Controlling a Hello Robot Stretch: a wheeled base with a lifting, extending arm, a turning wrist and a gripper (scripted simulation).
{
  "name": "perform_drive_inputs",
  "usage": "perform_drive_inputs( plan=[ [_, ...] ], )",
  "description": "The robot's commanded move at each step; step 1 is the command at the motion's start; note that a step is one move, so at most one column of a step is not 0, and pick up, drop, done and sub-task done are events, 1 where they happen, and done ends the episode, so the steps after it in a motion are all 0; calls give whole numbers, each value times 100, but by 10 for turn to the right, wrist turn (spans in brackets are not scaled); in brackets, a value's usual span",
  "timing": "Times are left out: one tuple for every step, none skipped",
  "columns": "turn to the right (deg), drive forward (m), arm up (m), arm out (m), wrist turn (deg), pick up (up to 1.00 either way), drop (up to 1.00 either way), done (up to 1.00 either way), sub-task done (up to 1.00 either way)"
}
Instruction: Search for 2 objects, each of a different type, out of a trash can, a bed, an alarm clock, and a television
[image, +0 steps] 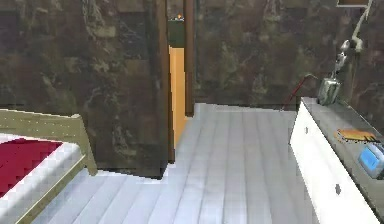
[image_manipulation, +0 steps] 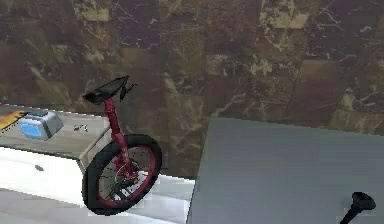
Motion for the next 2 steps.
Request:
perform_drive_inputs(
  plan=[
    [0,5,0,0,0,0,0,0,0],
    [240,0,0,0,0,0,0,0,0]
  ],
)
